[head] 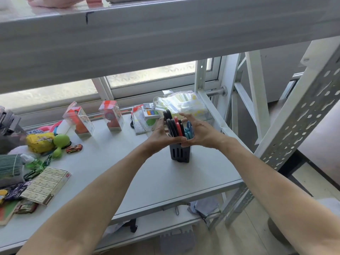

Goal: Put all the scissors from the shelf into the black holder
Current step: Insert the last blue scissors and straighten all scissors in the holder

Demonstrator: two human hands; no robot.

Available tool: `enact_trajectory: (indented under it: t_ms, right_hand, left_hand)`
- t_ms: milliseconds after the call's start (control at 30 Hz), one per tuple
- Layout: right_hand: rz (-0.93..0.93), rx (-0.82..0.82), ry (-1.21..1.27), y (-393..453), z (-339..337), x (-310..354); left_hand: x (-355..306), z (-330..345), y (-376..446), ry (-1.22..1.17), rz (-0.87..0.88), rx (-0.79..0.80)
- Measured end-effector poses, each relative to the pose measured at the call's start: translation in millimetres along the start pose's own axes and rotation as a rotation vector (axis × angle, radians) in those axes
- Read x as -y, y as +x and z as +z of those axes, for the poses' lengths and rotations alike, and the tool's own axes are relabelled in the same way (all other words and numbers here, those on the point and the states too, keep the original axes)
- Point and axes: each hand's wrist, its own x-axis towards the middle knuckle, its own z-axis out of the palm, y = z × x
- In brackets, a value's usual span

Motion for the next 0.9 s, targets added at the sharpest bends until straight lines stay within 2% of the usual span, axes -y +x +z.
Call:
enact_trajectory:
  t_ms: [133, 300, 467, 600, 733, 900]
  right_hand:
    - [0.017, 0.136, -0.049, 7, -10, 5]
    - [0.025, 0.209, -0.131, 11, -17, 16]
    - [0.007, 0.153, -0.067, 8, -11, 18]
    - [-0.023, 0.007, -0.033, 2, 1, 21]
    - [-0.005, -0.135, 0.018, -8, 15, 18]
    - [0.004, -0.049, 0.052, -9, 12, 16]
  left_hand:
    - [-3, -3, -2, 0.022, -0.003, 0.076]
    - [3, -2, -6, 0.024, 0.020, 0.046]
    - [6, -8, -10, 0.011, 0.014, 0.139]
    - [12, -12, -7, 0.023, -0.026, 0.178]
    - [14, -9, -12, -0.080, -0.038, 0.173]
    - [12, -7, -11, -0.150, -0.080, 0.225]
